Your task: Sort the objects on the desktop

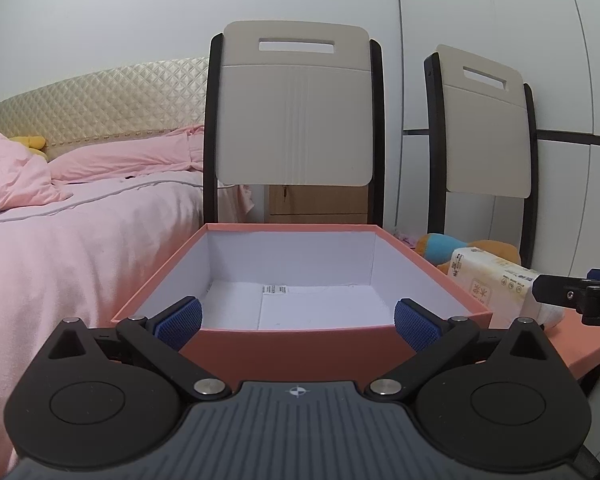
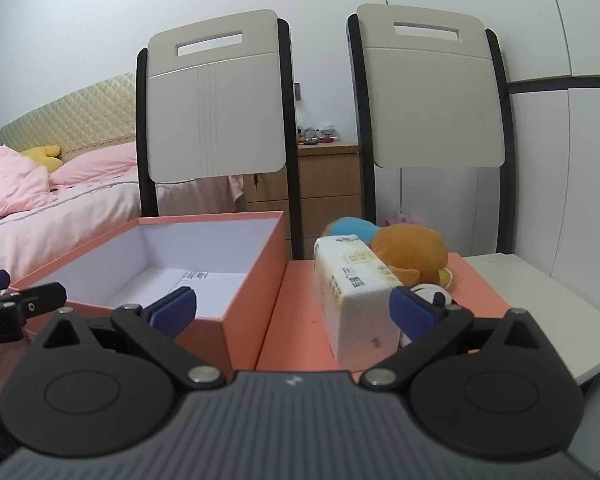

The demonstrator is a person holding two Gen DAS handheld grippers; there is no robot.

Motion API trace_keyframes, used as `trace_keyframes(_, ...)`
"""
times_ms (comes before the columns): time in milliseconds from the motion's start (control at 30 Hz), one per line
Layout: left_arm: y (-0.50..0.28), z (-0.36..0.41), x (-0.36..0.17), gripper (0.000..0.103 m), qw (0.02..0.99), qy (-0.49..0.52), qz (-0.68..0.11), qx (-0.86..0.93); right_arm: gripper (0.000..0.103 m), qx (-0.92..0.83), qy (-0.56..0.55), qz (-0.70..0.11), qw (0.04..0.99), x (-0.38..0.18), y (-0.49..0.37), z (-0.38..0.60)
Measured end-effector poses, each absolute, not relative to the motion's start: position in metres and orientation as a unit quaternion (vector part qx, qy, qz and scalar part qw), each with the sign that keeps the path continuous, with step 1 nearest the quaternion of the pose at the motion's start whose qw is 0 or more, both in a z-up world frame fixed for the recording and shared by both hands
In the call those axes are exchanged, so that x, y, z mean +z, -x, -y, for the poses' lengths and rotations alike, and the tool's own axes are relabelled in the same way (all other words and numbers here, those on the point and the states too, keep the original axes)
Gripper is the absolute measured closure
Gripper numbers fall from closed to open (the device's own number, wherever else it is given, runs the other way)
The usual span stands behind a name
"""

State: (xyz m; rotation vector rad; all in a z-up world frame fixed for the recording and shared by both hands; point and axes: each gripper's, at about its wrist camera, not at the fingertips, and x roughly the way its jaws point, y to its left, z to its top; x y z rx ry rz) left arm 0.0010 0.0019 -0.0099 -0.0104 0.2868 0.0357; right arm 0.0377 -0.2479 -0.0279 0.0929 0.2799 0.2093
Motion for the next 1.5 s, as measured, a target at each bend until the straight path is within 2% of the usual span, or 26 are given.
trace_keyframes(933, 0.007, 0.007, -0.011, 0.0, 0.993, 0.0, -0.12, 0.017, 0.0, 0.104, -0.041, -0.137, 0.984, -0.027, -0.035, 0.254)
trace_keyframes(1333, 0.024, 0.062, -0.015, 0.0, 0.995, -0.012, -0.095, -0.04, 0.0, 0.075, -0.055, -0.124, 0.988, -0.023, -0.02, 0.292)
trace_keyframes(1500, 0.019, 0.103, -0.022, 0.004, 0.991, -0.019, -0.103, -0.079, 0.0, 0.054, -0.069, -0.114, 0.99, -0.022, -0.01, 0.32)
